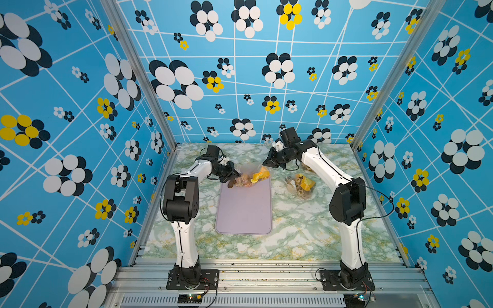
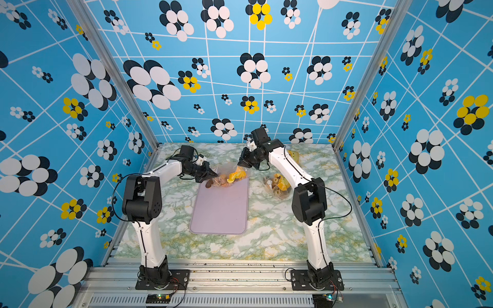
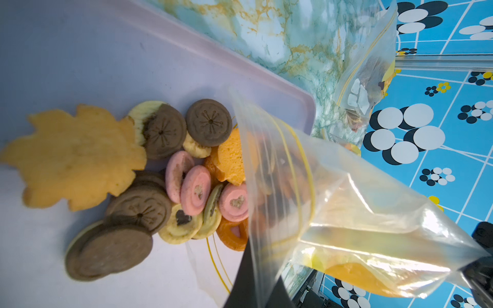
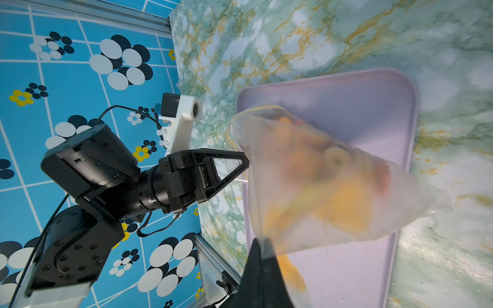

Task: Pour cookies out of the ziploc bag
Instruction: 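Pour the cookies out of the ziploc bag onto the tray.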

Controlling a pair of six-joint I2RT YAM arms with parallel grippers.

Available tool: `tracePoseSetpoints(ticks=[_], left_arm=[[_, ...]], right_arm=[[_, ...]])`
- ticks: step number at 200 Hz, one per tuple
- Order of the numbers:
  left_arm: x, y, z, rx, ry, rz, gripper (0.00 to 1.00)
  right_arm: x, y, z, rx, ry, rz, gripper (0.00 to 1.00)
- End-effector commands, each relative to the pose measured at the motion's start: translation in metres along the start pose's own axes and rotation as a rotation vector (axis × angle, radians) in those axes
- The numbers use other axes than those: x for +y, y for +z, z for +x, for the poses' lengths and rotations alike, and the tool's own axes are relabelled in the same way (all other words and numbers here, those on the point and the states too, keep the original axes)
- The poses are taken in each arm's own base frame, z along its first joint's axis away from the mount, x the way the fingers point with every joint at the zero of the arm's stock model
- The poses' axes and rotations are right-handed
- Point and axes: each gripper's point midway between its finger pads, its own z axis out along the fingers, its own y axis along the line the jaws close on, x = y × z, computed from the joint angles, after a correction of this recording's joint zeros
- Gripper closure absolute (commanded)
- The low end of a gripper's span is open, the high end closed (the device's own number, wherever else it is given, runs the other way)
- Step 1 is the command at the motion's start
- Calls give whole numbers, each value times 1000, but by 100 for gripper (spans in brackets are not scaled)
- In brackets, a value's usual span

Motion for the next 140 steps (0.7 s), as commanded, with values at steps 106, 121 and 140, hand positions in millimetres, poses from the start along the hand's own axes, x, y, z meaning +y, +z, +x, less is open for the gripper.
tracePoseSetpoints(ticks=[106, 121, 140], left_arm=[[18, 15, 10, 28, -31, -31, 100], [17, 14, 10, 26, -29, -31, 100], [19, 15, 11, 27, -31, -35, 100]], right_arm=[[37, -15, -1, -16, -55, -48, 100], [43, -11, -1, -7, -63, -48, 100], [59, -15, 1, -9, -93, -60, 100]])
